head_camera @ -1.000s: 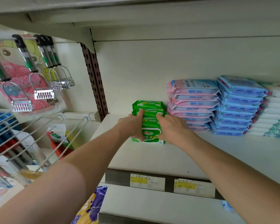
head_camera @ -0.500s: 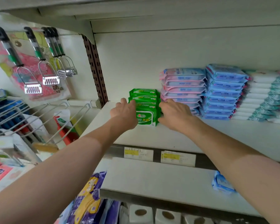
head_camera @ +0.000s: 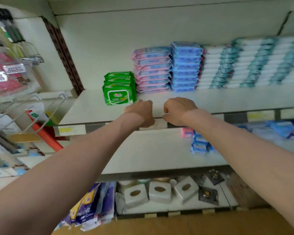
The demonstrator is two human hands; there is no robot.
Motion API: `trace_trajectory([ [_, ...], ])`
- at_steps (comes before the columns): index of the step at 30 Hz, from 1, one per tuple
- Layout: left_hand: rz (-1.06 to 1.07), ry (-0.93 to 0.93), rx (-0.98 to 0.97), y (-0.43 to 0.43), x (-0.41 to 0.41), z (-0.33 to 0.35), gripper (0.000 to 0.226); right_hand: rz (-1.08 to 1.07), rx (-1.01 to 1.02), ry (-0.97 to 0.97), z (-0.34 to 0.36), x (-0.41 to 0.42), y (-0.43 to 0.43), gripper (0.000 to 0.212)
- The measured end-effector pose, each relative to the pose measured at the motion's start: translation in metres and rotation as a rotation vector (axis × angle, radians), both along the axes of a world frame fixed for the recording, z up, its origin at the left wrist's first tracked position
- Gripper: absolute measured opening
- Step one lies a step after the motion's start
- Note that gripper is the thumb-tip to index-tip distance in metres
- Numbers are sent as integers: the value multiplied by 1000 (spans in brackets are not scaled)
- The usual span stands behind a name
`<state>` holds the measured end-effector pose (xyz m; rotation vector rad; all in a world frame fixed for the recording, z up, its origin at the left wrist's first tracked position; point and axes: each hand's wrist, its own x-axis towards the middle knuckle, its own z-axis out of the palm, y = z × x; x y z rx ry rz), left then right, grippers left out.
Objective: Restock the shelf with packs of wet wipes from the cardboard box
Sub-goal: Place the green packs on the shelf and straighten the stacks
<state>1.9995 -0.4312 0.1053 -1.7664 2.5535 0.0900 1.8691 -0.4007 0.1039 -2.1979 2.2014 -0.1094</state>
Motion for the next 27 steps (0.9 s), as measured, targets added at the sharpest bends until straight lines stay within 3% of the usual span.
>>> trace_trajectory([
  [4,-151,-63,39,37,-21,-14,53,-116,36,18,-14,-10,53,27],
  [9,-357,-66,41,100,-33,-38,48,-237,73,26,-36,-16,137,9],
  [12,-457,-84,69,140,-47,-48,47,-350,99,11,-48,-24,185,21],
  [19,-753,-170,102,241,-98,-52,47,-574,216,-39,-53,-56,318,22],
  [24,-978,-319,90,328,-153,-61,22,-746,279,-113,-66,-87,422,19],
  [27,-1048,-307,163,384,-193,-75,23,-862,323,-165,-82,-108,483,16],
])
